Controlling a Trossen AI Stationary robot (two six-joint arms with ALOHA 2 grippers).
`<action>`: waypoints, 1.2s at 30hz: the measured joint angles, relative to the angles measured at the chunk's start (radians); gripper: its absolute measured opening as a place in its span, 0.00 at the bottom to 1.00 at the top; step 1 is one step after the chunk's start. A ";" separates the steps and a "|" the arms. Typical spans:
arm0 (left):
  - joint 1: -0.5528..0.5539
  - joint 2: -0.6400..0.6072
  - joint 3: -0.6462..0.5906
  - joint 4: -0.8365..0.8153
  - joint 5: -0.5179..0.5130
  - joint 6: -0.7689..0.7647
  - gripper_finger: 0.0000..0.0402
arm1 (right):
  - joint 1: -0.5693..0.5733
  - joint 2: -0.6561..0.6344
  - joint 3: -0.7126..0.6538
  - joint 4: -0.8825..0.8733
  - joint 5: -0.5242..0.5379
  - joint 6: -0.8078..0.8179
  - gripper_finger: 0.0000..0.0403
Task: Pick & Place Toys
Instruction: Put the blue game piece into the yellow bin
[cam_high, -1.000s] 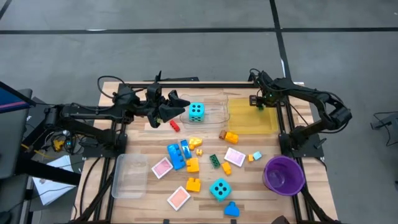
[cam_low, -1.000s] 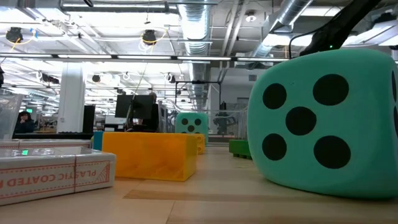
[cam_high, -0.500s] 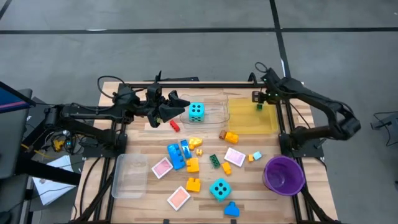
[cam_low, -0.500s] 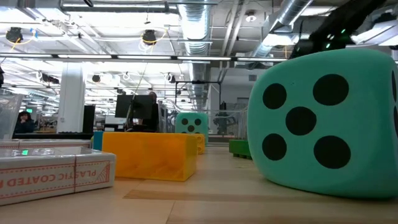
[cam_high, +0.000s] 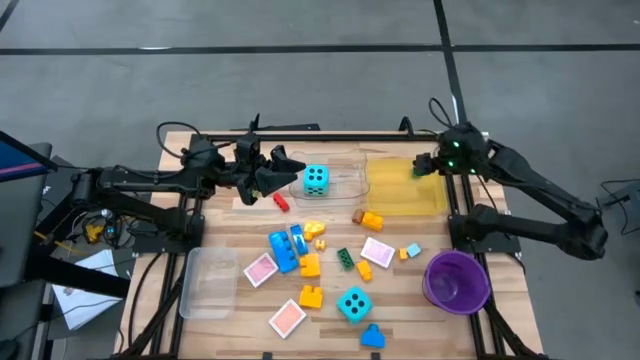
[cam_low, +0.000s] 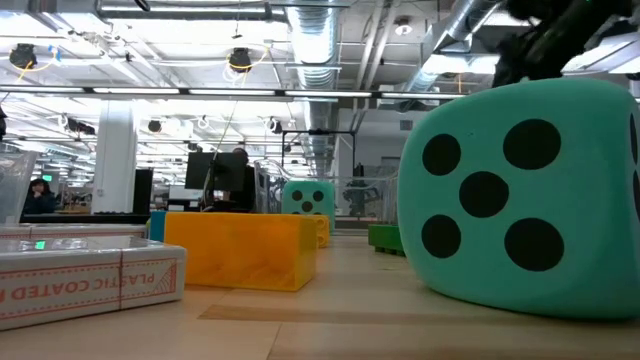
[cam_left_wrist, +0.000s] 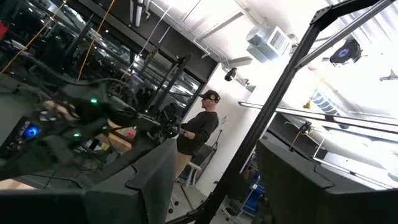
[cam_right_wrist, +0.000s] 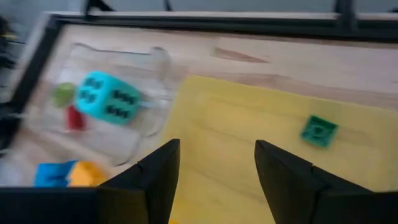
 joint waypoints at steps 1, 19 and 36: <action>0.000 0.000 0.000 0.000 0.000 0.014 0.53 | 0.017 -0.019 0.000 0.003 0.000 0.013 0.50; -0.046 -0.027 0.000 -0.008 -0.011 0.151 0.79 | 0.130 -0.140 0.000 0.059 0.028 0.099 0.60; -0.115 -0.038 0.333 -0.934 -0.116 0.460 0.89 | 0.130 -0.132 0.000 0.055 0.023 0.092 0.60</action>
